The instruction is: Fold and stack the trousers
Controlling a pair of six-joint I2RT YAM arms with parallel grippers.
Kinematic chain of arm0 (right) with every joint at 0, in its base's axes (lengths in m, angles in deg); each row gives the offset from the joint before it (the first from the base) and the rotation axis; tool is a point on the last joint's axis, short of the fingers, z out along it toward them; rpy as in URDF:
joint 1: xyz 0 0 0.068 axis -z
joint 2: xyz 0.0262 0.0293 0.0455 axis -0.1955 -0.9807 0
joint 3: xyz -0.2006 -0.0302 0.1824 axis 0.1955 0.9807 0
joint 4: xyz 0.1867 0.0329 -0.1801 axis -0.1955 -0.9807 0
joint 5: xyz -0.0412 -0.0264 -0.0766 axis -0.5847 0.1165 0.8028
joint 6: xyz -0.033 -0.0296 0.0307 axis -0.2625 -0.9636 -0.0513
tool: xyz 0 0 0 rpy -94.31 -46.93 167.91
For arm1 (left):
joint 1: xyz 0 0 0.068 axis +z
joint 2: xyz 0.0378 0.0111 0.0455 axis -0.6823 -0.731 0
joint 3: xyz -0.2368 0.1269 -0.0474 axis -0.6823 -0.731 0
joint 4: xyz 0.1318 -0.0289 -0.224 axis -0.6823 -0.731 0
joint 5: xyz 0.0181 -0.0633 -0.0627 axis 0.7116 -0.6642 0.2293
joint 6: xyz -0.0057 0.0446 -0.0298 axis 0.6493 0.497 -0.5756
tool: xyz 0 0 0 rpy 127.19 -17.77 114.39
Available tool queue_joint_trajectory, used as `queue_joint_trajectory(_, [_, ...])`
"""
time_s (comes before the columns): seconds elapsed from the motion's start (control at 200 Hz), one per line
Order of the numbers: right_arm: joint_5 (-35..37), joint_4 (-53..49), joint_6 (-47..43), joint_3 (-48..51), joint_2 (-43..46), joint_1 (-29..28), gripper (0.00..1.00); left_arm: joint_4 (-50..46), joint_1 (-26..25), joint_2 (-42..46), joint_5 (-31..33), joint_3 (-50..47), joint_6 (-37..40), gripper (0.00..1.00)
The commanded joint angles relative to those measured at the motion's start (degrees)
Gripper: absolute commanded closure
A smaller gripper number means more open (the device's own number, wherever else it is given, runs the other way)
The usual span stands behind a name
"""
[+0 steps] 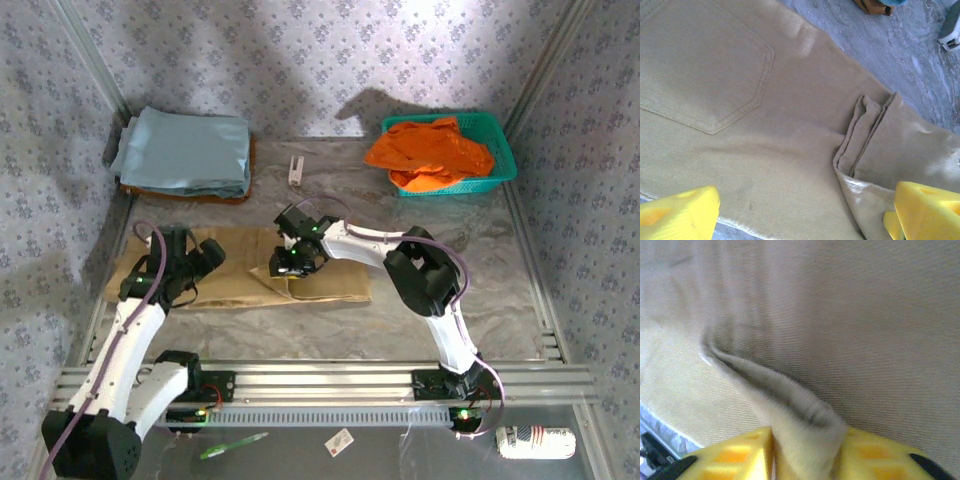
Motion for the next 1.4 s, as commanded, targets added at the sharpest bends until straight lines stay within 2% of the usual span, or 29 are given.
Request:
queue_joint_trajectory(0.0, [-2.0,1.0,1.1,-2.1,-0.4,-0.9,0.84,-3.2,0.8,0.7,-2.4,0.2,1.5,0.10])
queue_joint_trajectory(0.06, [-1.7,1.2,1.5,-2.2,0.0,-1.3,0.94,-3.3,1.1,0.8,-2.9,0.4,1.7,0.10])
queue_joint_trajectory(0.135, [-1.1,1.6,1.9,-2.2,0.7,-2.0,1.00,-3.4,1.4,0.9,-3.4,0.6,1.8,0.10])
queue_joint_trajectory(0.335, [1.6,1.4,2.6,-4.2,1.3,-6.3,1.00,-3.7,1.9,0.8,-3.9,1.8,2.1,0.10])
queue_joint_trajectory(0.39, [1.5,1.0,2.2,-5.4,0.6,-7.6,0.90,-3.9,2.1,0.9,-3.8,1.9,2.1,0.10])
queue_joint_trajectory(0.46, [1.7,-0.4,1.8,-6.7,-0.2,-9.0,0.69,-4.1,2.4,1.2,-3.9,1.8,2.1,0.10])
queue_joint_trajectory(0.535, [1.1,-0.3,1.9,-6.8,-0.3,-9.8,0.59,-4.1,2.6,1.5,-4.1,1.3,1.9,0.09])
queue_joint_trajectory(0.66, [0.6,-0.6,1.7,-6.6,1.2,-10.6,0.51,-3.5,2.6,1.4,-4.7,0.5,1.6,0.09])
queue_joint_trajectory(0.815, [3.6,-2.5,0.5,-4.6,5.8,-10.4,0.49,-0.2,2.6,-0.4,-6.6,-0.3,0.7,0.10])
queue_joint_trajectory(0.934, [9.2,-5.5,-1.0,-1.2,11.3,-8.0,0.49,5.1,2.0,-5.9,-10.2,-0.7,0.4,0.16])
queue_joint_trajectory(1.034, [13.5,-6.9,-1.7,3.9,16.2,-3.9,0.49,8.9,-1.7,-14.3,-10.9,1.7,1.3,0.21])
queue_joint_trajectory(1.219, [16.2,-6.9,-3.1,15.4,23.9,5.3,0.49,13.3,-8.6,-31.2,-7.8,11.5,5.3,0.21])
queue_joint_trajectory(1.394, [15.2,-5.3,-3.2,26.2,29.9,11.6,0.49,13.8,-9.2,-43.9,-3.2,20.3,9.1,0.21])
